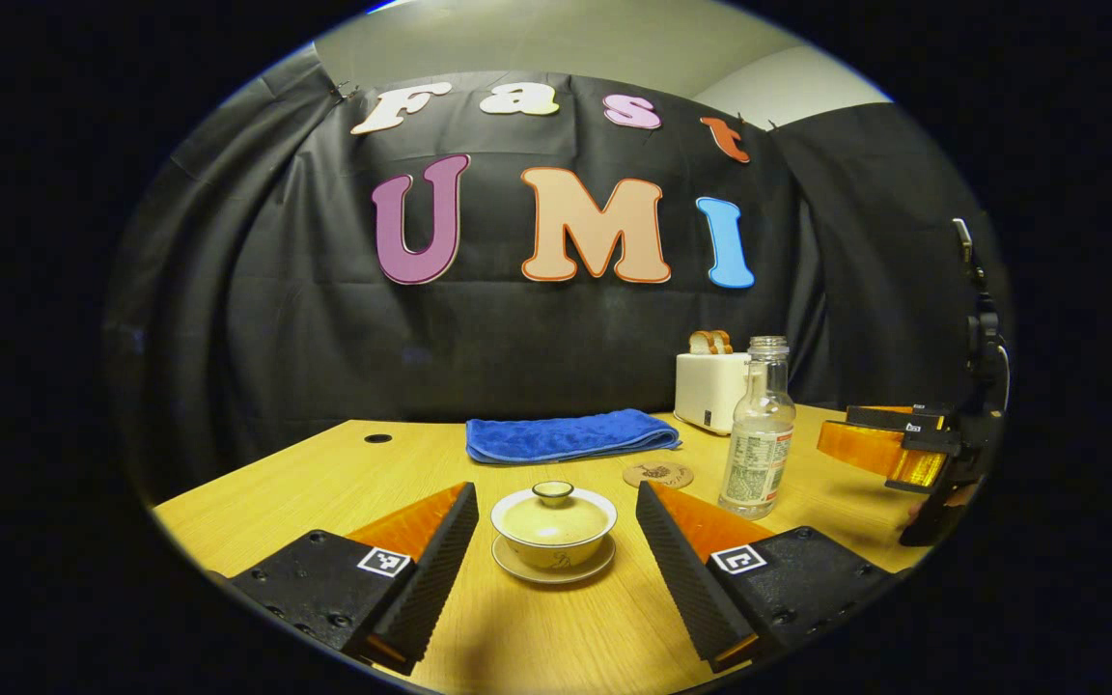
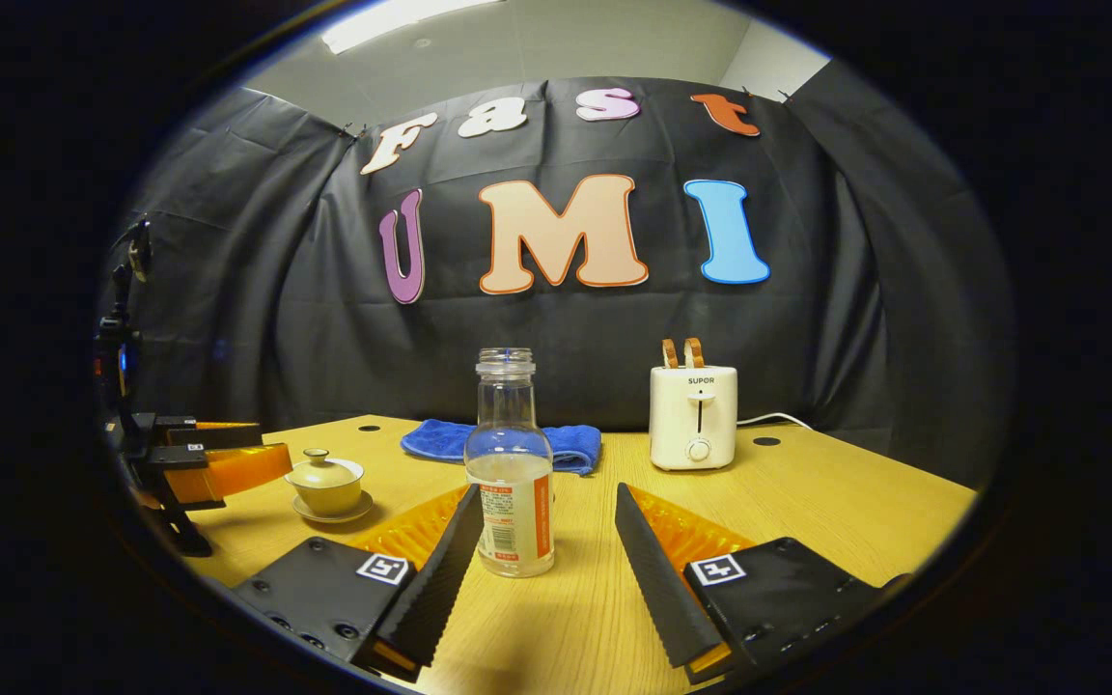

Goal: Open the teacup lid with one hand, grasp the water bottle and pour water into the teacup with the other hand; after pouring, place the water bottle on the coaster and then close the teacup lid.

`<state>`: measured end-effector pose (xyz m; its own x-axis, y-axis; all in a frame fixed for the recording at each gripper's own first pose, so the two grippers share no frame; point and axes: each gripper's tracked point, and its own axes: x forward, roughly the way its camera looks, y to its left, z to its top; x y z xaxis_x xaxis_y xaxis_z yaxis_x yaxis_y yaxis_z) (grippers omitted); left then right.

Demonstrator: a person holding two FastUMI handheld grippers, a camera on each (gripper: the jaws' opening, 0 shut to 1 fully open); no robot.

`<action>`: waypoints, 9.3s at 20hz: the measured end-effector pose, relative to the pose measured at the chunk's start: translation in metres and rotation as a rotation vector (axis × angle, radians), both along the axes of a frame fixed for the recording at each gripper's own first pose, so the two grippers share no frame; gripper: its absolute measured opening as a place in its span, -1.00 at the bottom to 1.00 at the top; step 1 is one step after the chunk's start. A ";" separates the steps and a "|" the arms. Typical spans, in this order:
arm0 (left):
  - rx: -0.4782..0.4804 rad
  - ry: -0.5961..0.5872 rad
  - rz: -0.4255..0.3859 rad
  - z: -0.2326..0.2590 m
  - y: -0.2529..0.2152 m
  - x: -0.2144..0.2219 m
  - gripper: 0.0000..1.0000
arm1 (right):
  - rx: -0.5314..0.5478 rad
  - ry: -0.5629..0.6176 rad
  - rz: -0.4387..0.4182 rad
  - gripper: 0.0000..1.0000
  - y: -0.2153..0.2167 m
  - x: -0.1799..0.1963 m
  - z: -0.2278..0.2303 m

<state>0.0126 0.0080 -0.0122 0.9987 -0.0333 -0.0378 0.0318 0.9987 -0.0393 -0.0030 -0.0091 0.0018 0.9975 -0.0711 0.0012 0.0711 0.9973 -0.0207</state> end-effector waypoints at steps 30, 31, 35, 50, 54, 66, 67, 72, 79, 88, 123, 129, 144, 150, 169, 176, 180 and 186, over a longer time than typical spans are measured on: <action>0.027 0.167 -0.045 -0.028 -0.002 0.069 -0.41 | 0.000 0.002 0.026 0.78 0.004 -0.002 0.000; 0.026 0.167 -0.045 -0.028 -0.002 0.069 -0.42 | 0.000 0.002 0.026 0.78 0.003 -0.001 0.001; 0.013 0.150 -0.037 -0.025 0.001 0.068 -0.46 | 0.000 0.002 0.026 0.78 0.003 -0.002 0.000; 0.021 0.050 0.098 -0.009 0.052 0.022 -0.46 | 0.009 0.014 0.168 0.87 0.028 0.013 -0.003; 0.008 0.009 0.126 -0.004 0.069 0.008 -0.46 | 0.008 0.016 0.143 0.77 0.023 0.030 -0.003; 0.008 0.012 0.165 -0.007 0.101 -0.006 -0.46 | 0.000 0.202 0.157 0.94 0.031 0.082 -0.035; 0.007 0.012 0.169 -0.007 0.103 -0.006 -0.46 | 0.000 0.212 0.153 0.86 0.032 0.085 -0.037; 0.008 0.011 0.169 -0.007 0.106 -0.007 -0.46 | -0.009 0.222 0.124 0.77 0.029 0.092 -0.038; 0.006 0.010 0.175 -0.007 0.107 -0.007 -0.47 | -0.105 0.223 0.105 0.62 0.035 0.092 -0.034; 0.006 0.010 0.175 -0.008 0.107 -0.009 -0.46 | -0.429 0.197 0.067 0.62 0.060 0.095 0.021; 0.004 0.013 0.190 -0.007 0.108 -0.010 -0.46 | -1.802 0.056 0.068 0.62 0.126 0.128 0.013; 0.003 0.014 0.190 -0.008 0.108 -0.010 -0.46 | -1.873 0.017 0.060 0.61 0.132 0.126 0.016; 0.004 0.012 0.191 -0.008 0.109 -0.010 -0.46 | -2.063 -0.232 0.009 0.58 0.157 0.097 0.020; 0.005 0.012 0.191 -0.008 0.109 -0.010 -0.46 | -2.049 -0.196 0.040 0.60 0.153 0.102 0.004; 0.005 0.012 0.192 -0.008 0.109 -0.010 -0.46 | -0.980 0.153 0.129 0.58 0.095 0.103 -0.056; 0.005 0.013 0.192 -0.008 0.109 -0.010 -0.46 | -0.447 0.145 0.097 0.62 0.071 0.127 -0.035; 0.005 0.013 0.192 -0.007 0.109 -0.011 -0.46 | -0.290 0.161 0.111 0.62 0.065 0.141 -0.045; 0.004 0.012 0.195 -0.007 0.109 -0.011 -0.46 | -0.063 0.167 0.087 0.62 0.054 0.167 -0.052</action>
